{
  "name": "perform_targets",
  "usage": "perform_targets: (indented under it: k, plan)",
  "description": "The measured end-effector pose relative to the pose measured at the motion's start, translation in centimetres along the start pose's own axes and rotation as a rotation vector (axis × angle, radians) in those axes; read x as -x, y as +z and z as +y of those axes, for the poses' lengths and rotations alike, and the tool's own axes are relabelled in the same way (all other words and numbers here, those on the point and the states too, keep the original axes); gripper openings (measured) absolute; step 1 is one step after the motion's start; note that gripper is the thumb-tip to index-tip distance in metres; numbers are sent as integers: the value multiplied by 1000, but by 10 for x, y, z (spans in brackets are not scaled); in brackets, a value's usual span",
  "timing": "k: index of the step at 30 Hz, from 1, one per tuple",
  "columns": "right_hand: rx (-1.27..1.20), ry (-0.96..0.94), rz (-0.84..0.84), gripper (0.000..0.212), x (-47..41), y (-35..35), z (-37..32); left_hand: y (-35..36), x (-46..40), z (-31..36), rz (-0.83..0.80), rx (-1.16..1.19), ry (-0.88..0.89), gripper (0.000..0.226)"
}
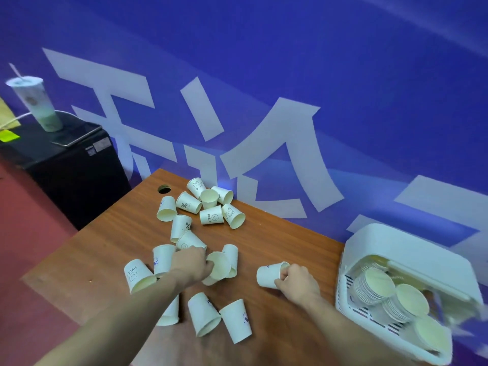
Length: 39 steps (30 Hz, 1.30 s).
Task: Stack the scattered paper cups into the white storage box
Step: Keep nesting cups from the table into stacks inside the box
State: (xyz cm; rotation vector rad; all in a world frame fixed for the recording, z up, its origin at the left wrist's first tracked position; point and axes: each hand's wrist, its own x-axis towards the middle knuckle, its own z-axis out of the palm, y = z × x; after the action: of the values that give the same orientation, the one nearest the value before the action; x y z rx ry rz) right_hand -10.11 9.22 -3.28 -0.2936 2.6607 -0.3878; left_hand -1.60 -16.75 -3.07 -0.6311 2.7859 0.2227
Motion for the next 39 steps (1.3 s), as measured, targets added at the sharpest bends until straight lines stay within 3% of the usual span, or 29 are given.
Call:
perform_targets:
  k: [15, 28, 35, 39]
  plan:
    - [-171, 63, 123, 29, 73, -42, 160, 9, 57, 187, -91, 88, 159, 27]
    - [-310, 266, 214, 26, 140, -91, 321, 25, 99, 368, -161, 79, 327, 33]
    - [-354, 383, 328, 24, 159, -118, 379, 39, 108, 439, -286, 234, 408, 27]
    - [-376, 439, 367, 19, 160, -124, 405, 45, 104, 469, -274, 312, 440, 32]
